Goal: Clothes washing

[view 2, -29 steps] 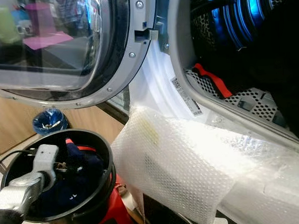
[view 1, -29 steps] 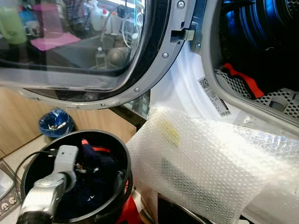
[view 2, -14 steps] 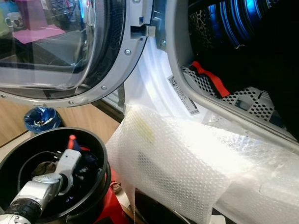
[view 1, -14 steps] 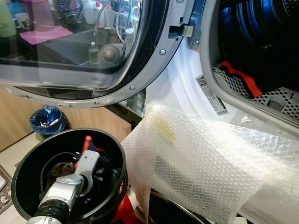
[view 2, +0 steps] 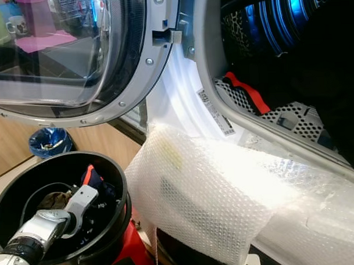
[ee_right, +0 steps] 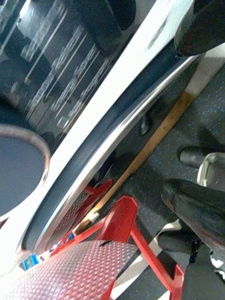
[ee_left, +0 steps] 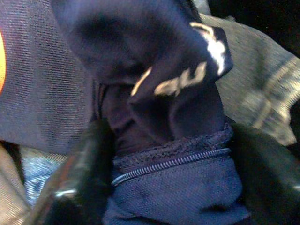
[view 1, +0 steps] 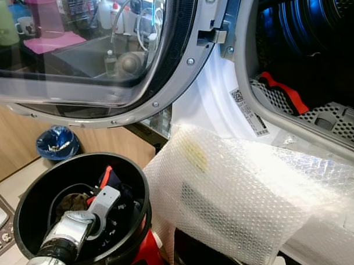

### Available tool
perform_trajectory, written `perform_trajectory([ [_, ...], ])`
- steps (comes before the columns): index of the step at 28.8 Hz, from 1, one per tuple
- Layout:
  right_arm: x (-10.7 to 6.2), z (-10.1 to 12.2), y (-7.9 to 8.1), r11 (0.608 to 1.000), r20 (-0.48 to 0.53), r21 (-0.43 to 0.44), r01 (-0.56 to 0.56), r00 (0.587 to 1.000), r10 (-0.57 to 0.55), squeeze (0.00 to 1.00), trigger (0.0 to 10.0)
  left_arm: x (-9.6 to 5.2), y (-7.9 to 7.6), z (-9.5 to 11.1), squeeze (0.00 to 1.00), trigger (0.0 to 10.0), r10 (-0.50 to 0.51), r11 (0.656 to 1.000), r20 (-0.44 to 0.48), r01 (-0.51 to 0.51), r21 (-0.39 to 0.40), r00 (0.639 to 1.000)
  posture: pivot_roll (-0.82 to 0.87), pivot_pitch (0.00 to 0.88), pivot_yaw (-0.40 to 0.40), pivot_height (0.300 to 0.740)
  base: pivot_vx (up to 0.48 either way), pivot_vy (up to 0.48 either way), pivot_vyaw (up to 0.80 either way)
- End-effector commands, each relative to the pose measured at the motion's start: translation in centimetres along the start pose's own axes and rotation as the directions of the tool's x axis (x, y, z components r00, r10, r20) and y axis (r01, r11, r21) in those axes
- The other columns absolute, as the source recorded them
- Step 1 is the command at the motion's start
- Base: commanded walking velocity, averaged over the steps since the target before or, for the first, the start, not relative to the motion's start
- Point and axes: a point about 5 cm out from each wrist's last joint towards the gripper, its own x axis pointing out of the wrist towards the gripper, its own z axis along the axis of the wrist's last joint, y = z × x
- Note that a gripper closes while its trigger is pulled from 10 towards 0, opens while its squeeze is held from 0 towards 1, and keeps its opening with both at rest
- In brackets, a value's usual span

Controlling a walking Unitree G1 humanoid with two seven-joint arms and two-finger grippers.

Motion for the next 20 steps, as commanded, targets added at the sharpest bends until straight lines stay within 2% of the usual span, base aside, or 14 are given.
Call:
perform_trajectory([
  [1,0.0,-0.4,0.2,1.000,-0.019,-0.004,0.003,1.000,-0.003,0.00,10.0,0.1,-0.4,-1.5,0.00,0.0,-0.038,0.999,-0.055,0.038,-0.012,0.998,0.08,0.087,-0.063,0.740,0.000,0.000,0.00],
  [11,0.3,-1.2,2.0,0.999,-0.037,0.028,-0.019,0.999,0.020,0.00,10.0,-1.2,0.5,-1.8,0.00,0.0,-0.072,0.997,-0.055,0.072,-0.004,0.996,0.11,0.053,0.005,0.740,0.000,0.000,0.00],
  [20,0.3,-1.9,3.0,0.997,-0.046,0.080,-0.019,0.999,0.023,0.00,10.0,-1.6,-0.3,-1.2,0.00,0.0,-0.125,0.992,-0.021,0.124,-0.031,0.992,0.10,0.028,0.052,0.740,0.000,0.000,0.00],
])
